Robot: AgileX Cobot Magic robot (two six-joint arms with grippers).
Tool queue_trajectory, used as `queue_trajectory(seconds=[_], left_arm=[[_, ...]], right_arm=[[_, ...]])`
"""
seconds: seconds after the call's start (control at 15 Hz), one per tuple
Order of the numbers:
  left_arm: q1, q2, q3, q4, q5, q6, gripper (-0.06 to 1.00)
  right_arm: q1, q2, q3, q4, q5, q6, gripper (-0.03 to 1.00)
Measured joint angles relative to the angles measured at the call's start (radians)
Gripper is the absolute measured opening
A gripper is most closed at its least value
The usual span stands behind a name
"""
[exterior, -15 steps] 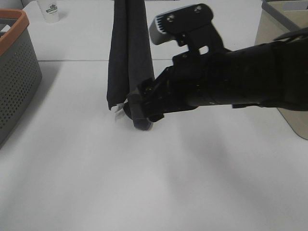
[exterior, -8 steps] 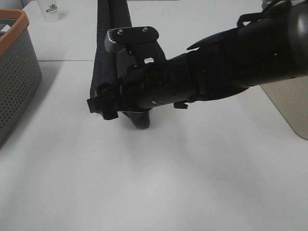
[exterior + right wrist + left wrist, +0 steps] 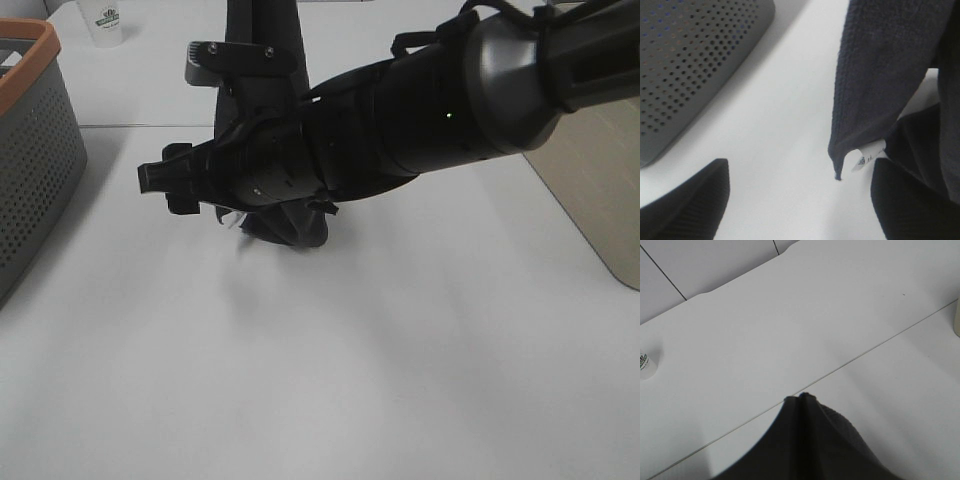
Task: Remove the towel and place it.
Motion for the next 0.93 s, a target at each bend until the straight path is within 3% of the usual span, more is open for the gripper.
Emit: queue_trajectory(seconds=[0.27, 0.33, 0.47, 0.73, 0.93], left_arm=[[-0.002, 0.000, 0.000, 0.007, 0.000, -0.014, 0.00], [-0.002, 0.000, 0.000, 0.007, 0.000, -0.014, 0.00], [-0.002, 0.000, -0.006, 0.008, 0.005, -0.014, 0.00], [-0.002, 0.000, -0.007, 0.009, 0.007, -0.014, 0.00], [-0.002, 0.000, -0.007, 0.009, 0.007, -0.014, 0.00]], right_arm=[[0.001, 0.055, -0.004, -0.023, -0.079, 0.094, 0.76], [0.001, 0.086, -0.004, -0.107, -0.176, 0.160, 0.76], [0.001, 0.102, -0.004, -0.244, -0.246, 0.269, 0.76], [0.001, 0.112, -0.004, -0.457, -0.317, 0.488, 0.68], [0.001, 0.155, -0.004, -0.615, -0.319, 0.639, 0.65]])
